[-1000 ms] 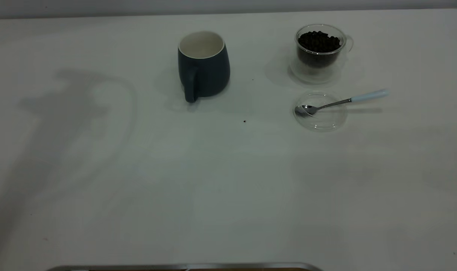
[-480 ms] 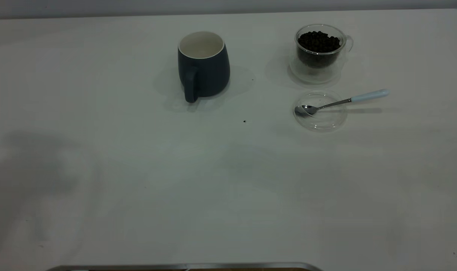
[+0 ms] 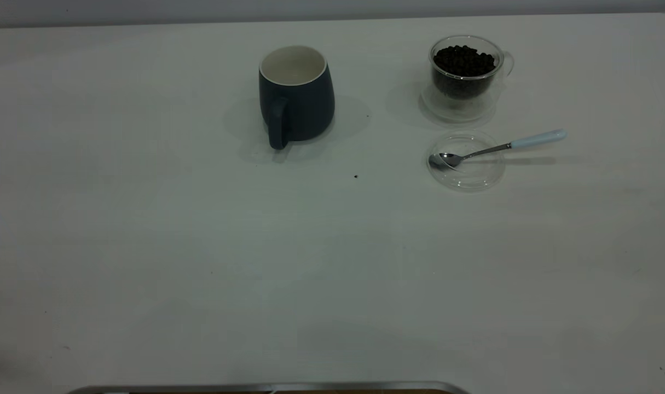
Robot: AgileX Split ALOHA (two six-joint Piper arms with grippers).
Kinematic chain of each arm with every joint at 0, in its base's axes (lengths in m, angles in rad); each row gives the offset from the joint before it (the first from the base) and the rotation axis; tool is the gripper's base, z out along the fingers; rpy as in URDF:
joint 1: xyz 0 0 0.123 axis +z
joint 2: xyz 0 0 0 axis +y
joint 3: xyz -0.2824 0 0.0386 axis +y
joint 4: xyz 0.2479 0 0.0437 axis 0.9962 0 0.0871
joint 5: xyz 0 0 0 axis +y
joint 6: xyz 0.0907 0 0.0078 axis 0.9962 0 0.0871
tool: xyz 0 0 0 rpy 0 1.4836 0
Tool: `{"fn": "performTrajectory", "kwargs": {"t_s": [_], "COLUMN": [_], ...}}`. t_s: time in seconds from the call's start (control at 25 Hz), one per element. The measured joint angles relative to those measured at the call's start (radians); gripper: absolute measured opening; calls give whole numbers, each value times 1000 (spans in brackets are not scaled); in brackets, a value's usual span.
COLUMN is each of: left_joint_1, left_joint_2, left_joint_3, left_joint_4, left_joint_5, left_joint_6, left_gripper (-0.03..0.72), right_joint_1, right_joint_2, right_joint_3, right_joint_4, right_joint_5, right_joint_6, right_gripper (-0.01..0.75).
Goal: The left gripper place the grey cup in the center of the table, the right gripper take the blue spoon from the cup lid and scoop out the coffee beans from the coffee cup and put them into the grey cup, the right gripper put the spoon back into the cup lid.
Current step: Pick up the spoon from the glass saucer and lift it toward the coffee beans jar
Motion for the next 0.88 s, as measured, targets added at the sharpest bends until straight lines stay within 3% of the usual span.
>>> {"fn": "performTrajectory", "kwargs": {"t_s": [0.48,0.88], "left_joint_1": [0,0], "left_joint_2": [-468,-531], "left_joint_3": [299,339], "left_joint_4": [-94,-113], "left_joint_5": [-5,-36], "left_joint_6": [-16,16], "left_gripper": [466,466], "right_joint_1": [0,0], "right_joint_2": [0,0], "right_joint_3": [0,0], "right_joint_4": [0,0], "right_joint_5": [0,0], "right_joint_6": [0,0], "right_gripper": [528,528]}}
